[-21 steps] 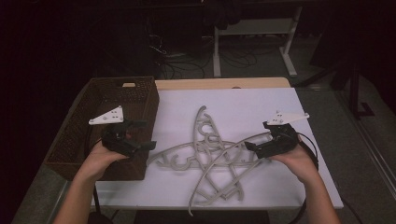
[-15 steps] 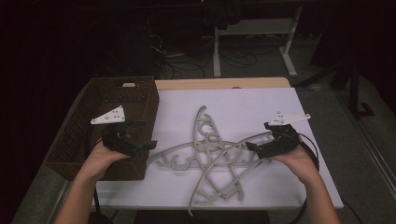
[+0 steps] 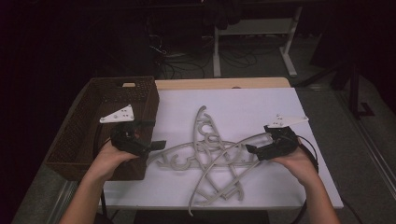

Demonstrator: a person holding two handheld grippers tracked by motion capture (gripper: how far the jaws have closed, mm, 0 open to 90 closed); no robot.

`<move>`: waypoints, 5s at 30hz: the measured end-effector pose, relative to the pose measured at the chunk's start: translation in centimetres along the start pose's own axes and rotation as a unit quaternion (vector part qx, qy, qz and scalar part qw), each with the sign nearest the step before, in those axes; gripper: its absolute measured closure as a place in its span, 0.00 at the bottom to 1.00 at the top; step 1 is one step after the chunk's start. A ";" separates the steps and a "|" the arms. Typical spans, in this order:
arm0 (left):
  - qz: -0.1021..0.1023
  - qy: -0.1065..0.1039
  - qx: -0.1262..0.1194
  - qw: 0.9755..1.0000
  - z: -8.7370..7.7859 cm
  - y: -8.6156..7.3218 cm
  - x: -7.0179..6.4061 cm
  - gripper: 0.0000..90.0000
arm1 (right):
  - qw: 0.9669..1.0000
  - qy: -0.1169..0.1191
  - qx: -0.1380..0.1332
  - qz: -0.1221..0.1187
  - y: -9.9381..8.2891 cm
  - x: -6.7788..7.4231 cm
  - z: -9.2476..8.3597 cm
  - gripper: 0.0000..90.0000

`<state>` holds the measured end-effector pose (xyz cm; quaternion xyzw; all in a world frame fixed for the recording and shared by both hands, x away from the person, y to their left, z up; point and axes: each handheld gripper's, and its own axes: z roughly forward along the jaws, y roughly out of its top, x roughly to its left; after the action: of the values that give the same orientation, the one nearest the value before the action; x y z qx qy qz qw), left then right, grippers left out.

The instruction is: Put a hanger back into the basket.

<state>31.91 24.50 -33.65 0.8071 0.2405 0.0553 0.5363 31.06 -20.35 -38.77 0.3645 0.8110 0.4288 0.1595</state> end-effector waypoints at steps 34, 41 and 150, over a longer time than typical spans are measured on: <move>0.027 -0.054 0.073 0.996 10.7 -0.2 -3.3 0.00 | 1.000 -0.003 -0.003 0.017 -4.0 -0.7 -0.4 0.00; 0.040 -0.057 0.105 0.992 13.4 -1.0 -4.0 0.00 | 1.000 -0.006 -0.002 0.017 -4.0 -0.7 -0.4 0.00; 0.031 0.201 0.103 0.974 -1.4 8.0 5.6 0.91 | 1.000 0.002 -0.007 0.016 -4.3 -0.5 -0.4 0.00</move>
<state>38.95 25.68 -26.85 0.8377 0.3225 0.2081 0.3885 29.15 -22.53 -42.05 0.3754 0.8025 0.4377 0.1534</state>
